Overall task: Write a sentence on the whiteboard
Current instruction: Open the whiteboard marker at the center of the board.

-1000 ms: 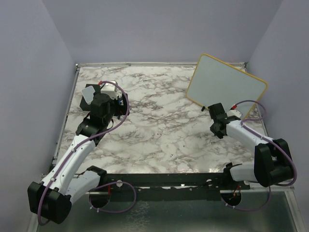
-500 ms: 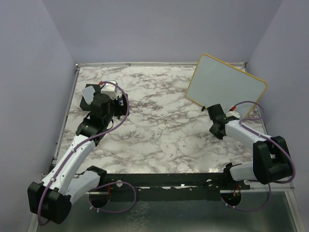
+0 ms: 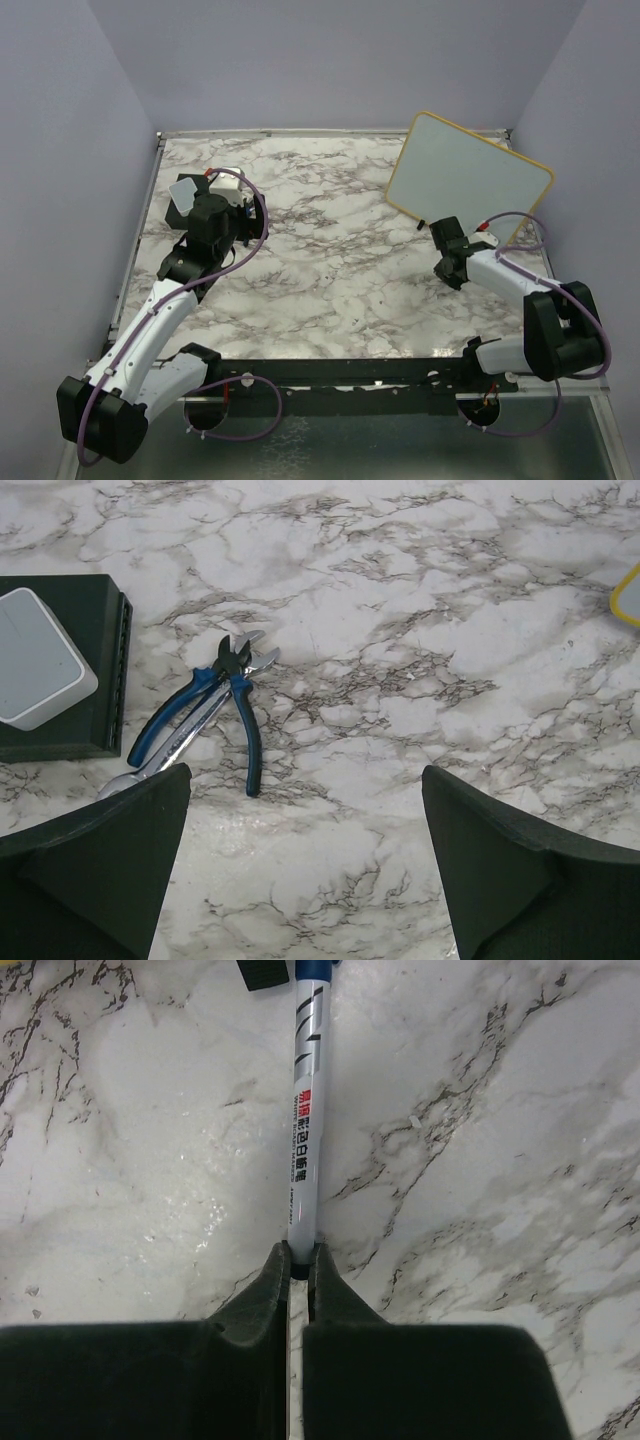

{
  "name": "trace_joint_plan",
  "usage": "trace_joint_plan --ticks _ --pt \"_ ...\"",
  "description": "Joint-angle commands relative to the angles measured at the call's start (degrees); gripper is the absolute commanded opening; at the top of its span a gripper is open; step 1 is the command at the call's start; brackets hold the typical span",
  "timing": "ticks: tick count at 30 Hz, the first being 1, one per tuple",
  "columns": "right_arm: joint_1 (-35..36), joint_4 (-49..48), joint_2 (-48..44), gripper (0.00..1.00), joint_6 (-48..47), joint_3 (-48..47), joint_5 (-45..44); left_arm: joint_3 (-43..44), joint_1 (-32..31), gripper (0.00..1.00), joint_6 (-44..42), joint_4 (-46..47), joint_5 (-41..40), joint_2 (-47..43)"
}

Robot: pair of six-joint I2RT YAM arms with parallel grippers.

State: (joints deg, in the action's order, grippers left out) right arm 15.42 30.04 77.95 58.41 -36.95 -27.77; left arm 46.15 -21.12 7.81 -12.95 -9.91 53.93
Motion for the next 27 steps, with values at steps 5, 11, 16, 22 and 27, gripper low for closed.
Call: trace_joint_plan --ticks 5,11,16,22,27 --pt "0.3 2.6 -4.5 0.0 3.6 3.5 10.9 -0.8 -1.5 0.99 -0.6 -0.2 -1.1 -1.9" --pt "2.7 4.3 -10.2 0.0 5.6 5.0 21.0 -0.8 -2.4 0.99 -0.6 -0.2 -1.0 -2.3" --pt "10.5 10.4 -13.4 0.0 7.0 1.2 23.1 -0.7 -2.7 0.99 -0.5 -0.1 0.0 -2.5" --pt "24.4 13.1 -10.4 0.0 -0.5 -9.0 23.7 -0.8 -2.8 0.99 1.0 1.5 3.7 -1.9" --pt "30.7 4.0 -7.7 0.0 -14.9 -12.3 26.2 1.8 -2.8 0.99 8.9 2.9 11.3 1.1"
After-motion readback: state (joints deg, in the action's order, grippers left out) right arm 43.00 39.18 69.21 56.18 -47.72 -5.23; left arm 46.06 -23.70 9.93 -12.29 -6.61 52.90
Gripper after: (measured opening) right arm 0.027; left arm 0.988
